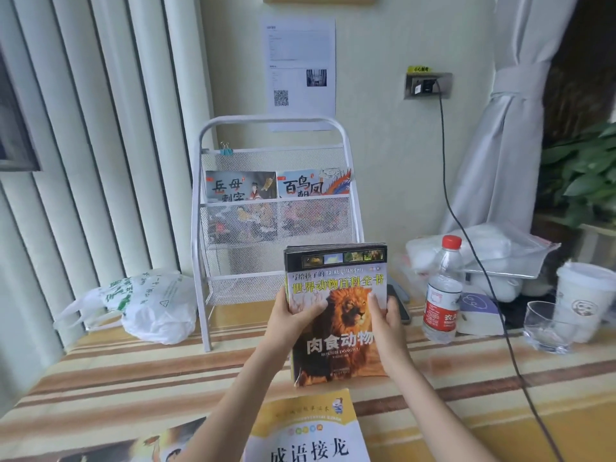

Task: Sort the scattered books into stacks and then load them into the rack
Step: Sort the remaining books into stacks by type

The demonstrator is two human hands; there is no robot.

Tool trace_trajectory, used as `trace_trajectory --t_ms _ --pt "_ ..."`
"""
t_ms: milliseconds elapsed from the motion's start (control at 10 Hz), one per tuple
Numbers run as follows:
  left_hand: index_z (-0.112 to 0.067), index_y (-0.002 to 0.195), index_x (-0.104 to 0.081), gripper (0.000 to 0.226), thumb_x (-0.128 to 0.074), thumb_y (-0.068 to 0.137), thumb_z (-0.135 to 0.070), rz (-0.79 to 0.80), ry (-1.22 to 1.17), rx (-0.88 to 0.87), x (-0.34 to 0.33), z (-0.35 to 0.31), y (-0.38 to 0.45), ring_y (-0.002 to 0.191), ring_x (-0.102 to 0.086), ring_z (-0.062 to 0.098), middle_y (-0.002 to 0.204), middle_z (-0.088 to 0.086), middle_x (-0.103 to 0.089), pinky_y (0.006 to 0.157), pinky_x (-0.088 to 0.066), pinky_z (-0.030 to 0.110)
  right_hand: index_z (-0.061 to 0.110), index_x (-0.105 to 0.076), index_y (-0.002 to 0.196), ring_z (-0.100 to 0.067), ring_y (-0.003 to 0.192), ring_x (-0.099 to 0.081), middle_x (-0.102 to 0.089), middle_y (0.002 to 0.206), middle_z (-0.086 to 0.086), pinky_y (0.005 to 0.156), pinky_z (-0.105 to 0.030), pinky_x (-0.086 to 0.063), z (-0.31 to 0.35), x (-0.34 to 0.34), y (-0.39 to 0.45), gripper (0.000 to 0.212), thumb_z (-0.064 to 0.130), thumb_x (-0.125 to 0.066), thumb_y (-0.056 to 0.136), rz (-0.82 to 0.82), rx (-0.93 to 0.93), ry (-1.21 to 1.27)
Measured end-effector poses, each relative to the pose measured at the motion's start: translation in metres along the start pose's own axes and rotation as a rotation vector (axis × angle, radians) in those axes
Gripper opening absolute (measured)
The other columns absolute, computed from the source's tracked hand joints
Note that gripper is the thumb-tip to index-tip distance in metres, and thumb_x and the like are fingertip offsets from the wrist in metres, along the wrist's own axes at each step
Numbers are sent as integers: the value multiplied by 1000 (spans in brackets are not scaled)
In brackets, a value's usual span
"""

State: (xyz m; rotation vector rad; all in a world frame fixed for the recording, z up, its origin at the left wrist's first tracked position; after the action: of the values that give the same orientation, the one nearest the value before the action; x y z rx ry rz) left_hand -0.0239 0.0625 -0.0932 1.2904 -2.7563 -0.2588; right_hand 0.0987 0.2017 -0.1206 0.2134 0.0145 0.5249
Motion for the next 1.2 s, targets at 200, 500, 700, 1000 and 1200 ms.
trace_trajectory --t_ms 200,500,700,1000,1200 --pt "-26 108 -46 38 -69 84 -7 -25 -15 -80 -7 -1 -10 98 -64 8 106 -2 -65 79 -53 19 18 -17 149 -24 141 -25 -24 155 -2 113 -41 -24 4 -4 -8 74 52 -46 90 -35 11 20" --pt "-5 96 -33 44 -69 84 -29 -156 311 -183 -59 -86 -26 79 -52 23 87 9 -54 70 -41 34 15 -40 119 -34 101 -59 -63 110 -12 74 -38 -42 90 54 13 44 50 -43 93 -281 203 -421" --pt "10 135 -33 54 -51 90 -14 -10 355 156 -100 -52 -54 99 -63 38 114 27 -60 85 -52 44 17 -44 125 -34 110 -56 -58 124 -11 84 -39 -44 61 114 -24 44 46 -50 92 -207 -17 -805" --pt "2 110 -62 23 -58 93 -14 592 891 457 -132 -3 -123 81 -64 21 118 14 -66 68 -47 26 6 -46 126 -34 116 -53 -56 127 -18 94 -41 -46 -15 160 -94 49 36 -60 88 -60 -304 -1016" --pt "7 108 -57 20 -47 93 -1 637 1275 209 -149 -4 -122 94 -61 27 104 17 -58 76 -48 28 12 -28 142 -30 136 -24 -30 148 -14 109 -51 -25 -8 151 -103 64 42 -52 91 -98 -270 -1280"
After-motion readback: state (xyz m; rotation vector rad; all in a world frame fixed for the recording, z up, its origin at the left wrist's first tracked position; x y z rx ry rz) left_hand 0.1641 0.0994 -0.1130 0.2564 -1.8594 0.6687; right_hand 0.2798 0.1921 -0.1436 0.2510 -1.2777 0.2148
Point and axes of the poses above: each hand's wrist, its own y-axis towards the middle knuckle, its own x-axis out of the back of the hand, z = x × y, the point moved 3 cm from there along y, towards the middle knuckle
